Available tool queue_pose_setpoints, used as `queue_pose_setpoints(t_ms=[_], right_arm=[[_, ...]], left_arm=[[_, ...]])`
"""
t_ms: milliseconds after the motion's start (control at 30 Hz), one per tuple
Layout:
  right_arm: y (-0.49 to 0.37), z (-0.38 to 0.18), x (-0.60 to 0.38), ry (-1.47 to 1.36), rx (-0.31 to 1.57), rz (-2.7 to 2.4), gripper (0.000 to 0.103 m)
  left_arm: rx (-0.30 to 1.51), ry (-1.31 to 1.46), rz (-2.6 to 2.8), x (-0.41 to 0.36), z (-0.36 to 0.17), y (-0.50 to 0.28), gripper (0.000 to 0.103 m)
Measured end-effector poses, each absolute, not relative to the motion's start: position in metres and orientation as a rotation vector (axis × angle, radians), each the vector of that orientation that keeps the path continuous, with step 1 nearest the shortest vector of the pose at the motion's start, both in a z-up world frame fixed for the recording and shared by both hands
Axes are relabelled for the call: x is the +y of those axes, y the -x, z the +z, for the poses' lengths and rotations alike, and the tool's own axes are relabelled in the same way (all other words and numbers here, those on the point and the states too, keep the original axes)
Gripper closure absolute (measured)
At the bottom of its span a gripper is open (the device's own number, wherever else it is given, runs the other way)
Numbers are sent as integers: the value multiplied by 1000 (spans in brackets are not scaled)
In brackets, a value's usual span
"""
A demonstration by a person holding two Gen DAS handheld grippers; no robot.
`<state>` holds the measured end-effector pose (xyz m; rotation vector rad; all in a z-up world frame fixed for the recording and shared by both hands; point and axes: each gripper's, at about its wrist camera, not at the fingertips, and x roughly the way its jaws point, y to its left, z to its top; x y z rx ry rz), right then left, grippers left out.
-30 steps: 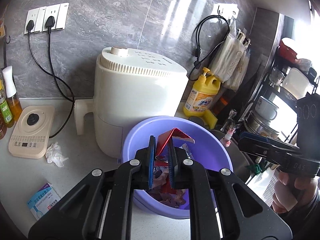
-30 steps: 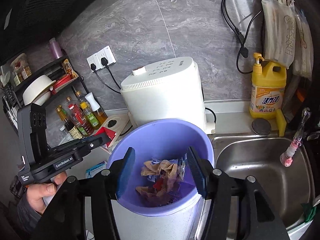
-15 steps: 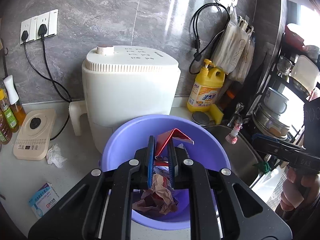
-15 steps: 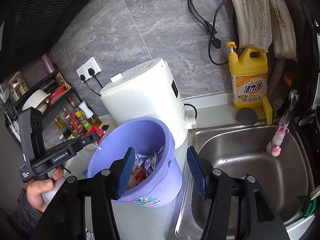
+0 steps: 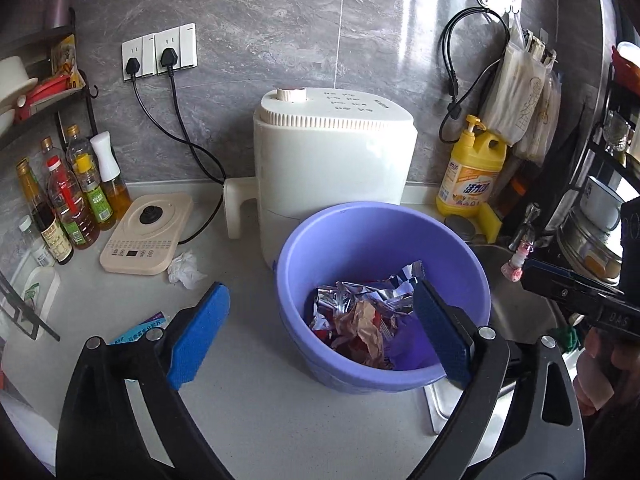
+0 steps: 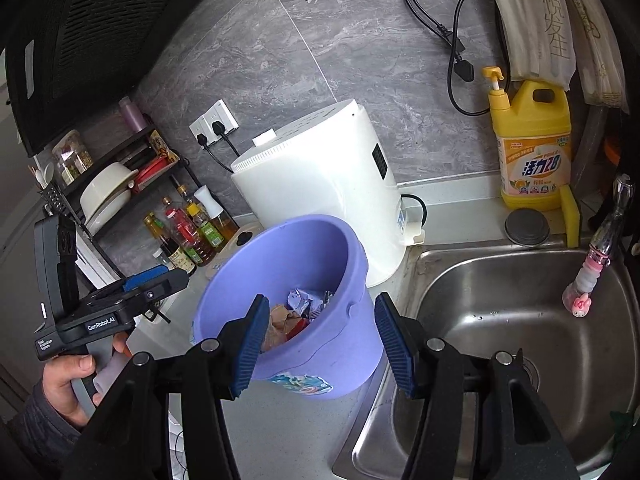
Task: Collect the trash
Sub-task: 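Move both tools back to the medicine box and white tissue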
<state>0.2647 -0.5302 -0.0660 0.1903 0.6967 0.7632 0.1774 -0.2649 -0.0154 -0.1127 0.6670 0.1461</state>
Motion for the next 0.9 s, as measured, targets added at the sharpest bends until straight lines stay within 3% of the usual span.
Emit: queue_pose_setpoints(t_ms=[100,200,533,900], right_arm=[[-263,-66,-517,-181,703,782,43],[-257,-62,-505,-186,692,785,30],[-225,-54,-453,-148,649,644,8],[-181,-65,-359,-160,647,534,8]], left_arm=[[670,124,174,-250,-15,-164,6],[662,133,201,-231,-15,-155,6],[656,101,146,-150,-16,-140,6],[636,167,119,-42,-31,-102,6]])
